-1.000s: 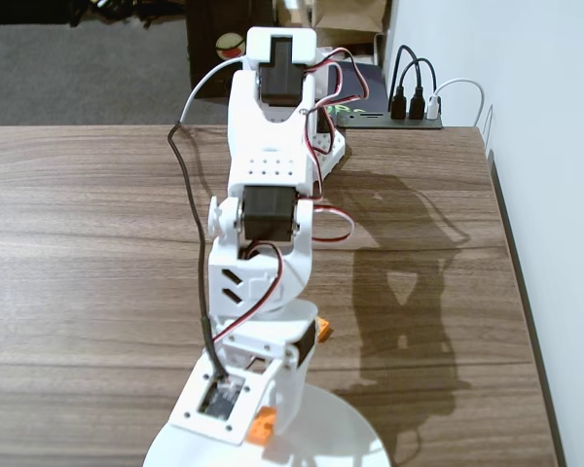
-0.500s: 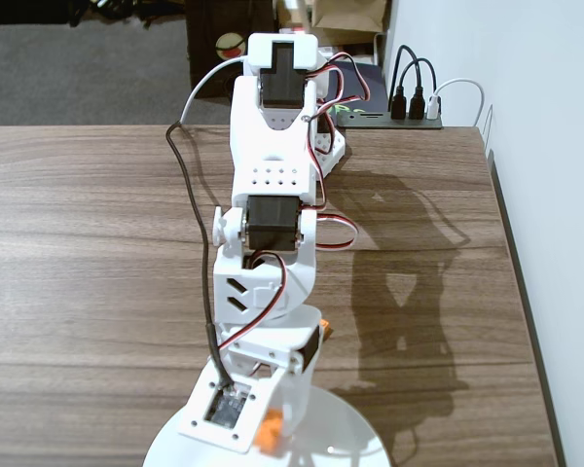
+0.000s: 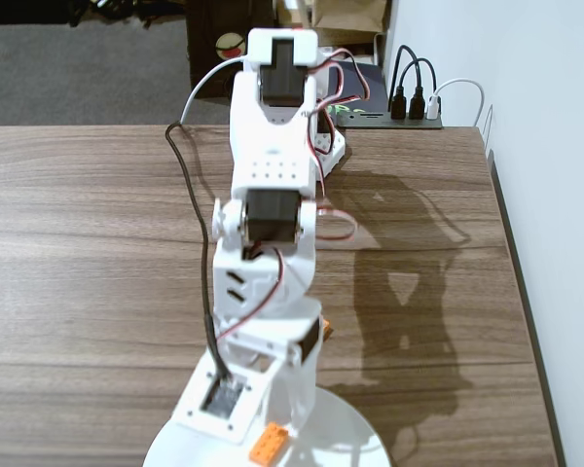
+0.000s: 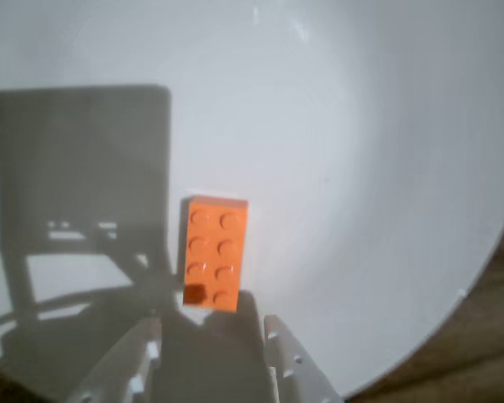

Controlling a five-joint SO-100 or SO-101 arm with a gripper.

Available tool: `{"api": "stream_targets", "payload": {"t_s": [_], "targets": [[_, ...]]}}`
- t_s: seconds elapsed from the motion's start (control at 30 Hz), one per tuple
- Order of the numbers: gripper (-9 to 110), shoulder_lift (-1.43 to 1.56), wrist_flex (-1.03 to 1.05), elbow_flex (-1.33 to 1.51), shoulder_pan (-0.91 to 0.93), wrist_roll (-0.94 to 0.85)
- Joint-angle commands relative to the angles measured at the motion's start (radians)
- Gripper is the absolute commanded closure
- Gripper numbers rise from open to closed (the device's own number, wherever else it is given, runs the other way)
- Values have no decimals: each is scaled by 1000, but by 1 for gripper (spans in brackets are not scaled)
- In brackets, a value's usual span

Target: Grasp a lego block and put it on the plate.

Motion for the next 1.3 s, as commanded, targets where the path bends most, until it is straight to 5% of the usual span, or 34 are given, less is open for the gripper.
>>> {"api": "stream_targets", "payload": {"t_s": [0.0, 0.57, 0.83, 1.27], "targets": [[85, 147, 12, 38, 5, 17], [89, 842, -58, 788, -35, 173], [101, 1126, -86, 1092, -48, 272], [101, 1559, -118, 1508, -97, 632]]}}
